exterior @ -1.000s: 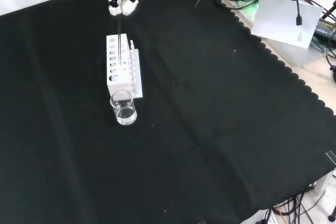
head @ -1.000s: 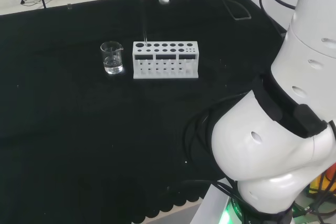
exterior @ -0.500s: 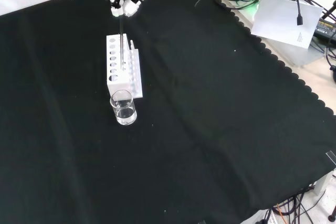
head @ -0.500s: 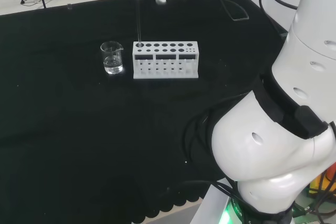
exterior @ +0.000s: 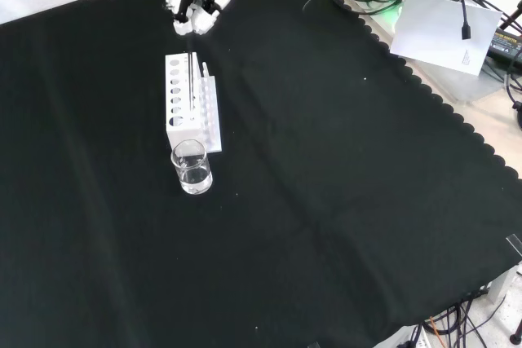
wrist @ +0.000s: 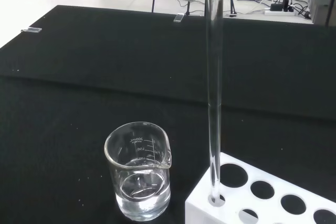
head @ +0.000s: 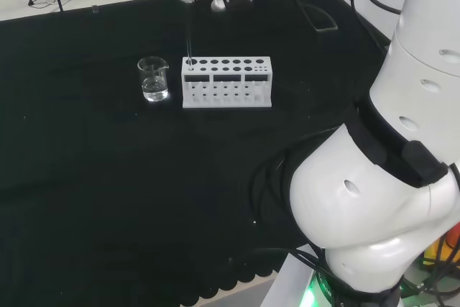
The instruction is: Put the glass rod back on the white test tube rack.
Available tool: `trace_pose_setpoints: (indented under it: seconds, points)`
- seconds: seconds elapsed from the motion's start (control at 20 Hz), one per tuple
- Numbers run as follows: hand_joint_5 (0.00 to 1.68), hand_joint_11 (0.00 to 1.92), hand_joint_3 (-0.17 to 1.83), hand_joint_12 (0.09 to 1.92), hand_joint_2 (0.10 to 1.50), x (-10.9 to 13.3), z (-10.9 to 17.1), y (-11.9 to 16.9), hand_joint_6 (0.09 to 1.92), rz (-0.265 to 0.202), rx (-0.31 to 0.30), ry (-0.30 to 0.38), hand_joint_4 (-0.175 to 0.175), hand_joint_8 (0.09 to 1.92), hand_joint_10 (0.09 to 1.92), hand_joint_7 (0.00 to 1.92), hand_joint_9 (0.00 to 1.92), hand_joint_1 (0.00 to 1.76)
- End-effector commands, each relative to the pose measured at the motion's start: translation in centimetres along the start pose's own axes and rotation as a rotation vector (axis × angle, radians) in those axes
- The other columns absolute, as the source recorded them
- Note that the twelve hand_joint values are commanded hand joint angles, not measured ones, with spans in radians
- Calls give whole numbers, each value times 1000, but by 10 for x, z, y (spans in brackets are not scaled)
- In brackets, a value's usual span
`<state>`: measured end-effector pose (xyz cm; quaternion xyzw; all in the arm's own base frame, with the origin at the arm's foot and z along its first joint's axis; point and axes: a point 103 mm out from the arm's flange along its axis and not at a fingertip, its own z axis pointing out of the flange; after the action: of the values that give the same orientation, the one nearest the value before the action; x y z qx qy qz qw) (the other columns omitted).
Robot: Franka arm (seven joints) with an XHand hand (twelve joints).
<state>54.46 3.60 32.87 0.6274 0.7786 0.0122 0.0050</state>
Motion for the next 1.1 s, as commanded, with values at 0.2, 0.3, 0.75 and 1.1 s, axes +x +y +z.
trace_pose_setpoints:
  seconds: [0.2,0.3,0.75,1.1]
  points:
    - [1130,1593,1,865,1057,-7,16,-2,456,12,23,6,-175,1078,881,1131,1616,1302]
    - [1130,1593,1,865,1057,-8,25,-1,456,12,35,14,-175,1078,881,1131,1617,1302]
    - [1131,1593,1,864,1056,-9,54,3,455,9,75,34,-175,1076,881,1132,1618,1302]
    - [1131,1594,0,864,1056,-4,65,6,455,1,94,31,-175,1074,880,1134,1619,1302]
